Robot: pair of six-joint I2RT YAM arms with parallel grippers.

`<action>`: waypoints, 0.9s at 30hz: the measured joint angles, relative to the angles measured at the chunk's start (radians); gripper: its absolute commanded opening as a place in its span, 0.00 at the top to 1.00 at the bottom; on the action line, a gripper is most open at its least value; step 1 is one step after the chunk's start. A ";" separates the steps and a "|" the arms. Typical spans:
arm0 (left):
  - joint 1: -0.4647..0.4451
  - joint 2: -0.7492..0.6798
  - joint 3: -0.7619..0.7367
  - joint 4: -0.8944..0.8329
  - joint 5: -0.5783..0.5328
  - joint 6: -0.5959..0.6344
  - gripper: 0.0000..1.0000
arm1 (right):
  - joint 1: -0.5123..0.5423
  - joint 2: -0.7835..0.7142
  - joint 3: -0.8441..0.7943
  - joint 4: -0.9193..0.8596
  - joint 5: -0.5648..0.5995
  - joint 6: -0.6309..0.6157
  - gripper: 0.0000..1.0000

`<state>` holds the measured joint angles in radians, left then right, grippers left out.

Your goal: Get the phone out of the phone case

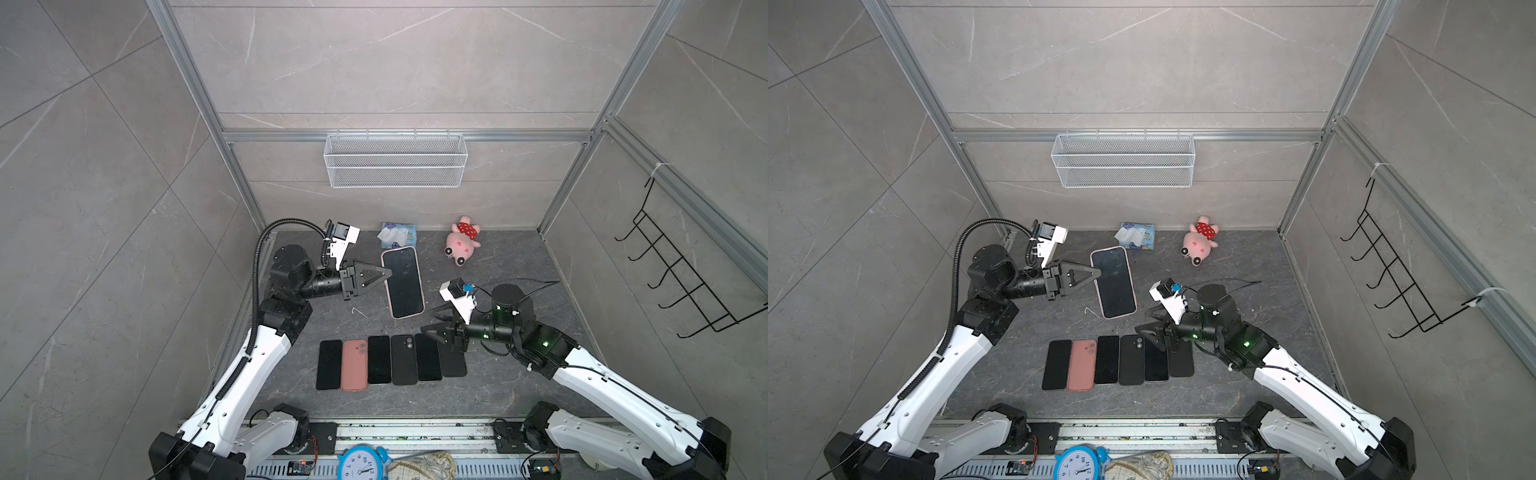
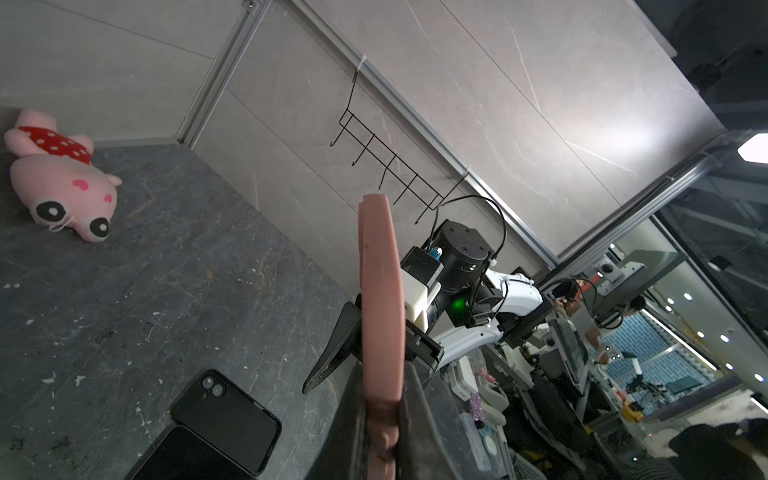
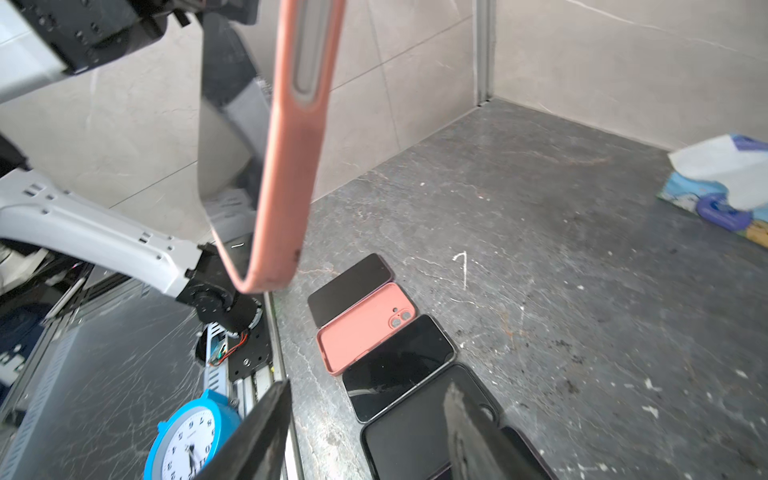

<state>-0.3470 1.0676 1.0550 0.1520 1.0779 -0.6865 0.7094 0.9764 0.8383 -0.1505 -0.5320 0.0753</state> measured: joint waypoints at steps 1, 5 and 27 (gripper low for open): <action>0.000 -0.006 0.002 -0.010 0.009 0.019 1.00 | 0.000 0.000 0.004 -0.003 -0.008 -0.017 0.40; 0.000 -0.009 0.002 -0.058 0.033 0.084 1.00 | 0.000 0.012 0.045 -0.040 -0.044 -0.073 0.41; 0.000 -0.002 -0.002 -0.098 0.037 0.147 1.00 | -0.001 0.130 0.181 -0.128 -0.203 -0.191 0.62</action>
<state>-0.3470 1.0657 1.0534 0.0536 1.1149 -0.5392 0.7082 1.1065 1.0195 -0.2783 -0.7353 -0.1158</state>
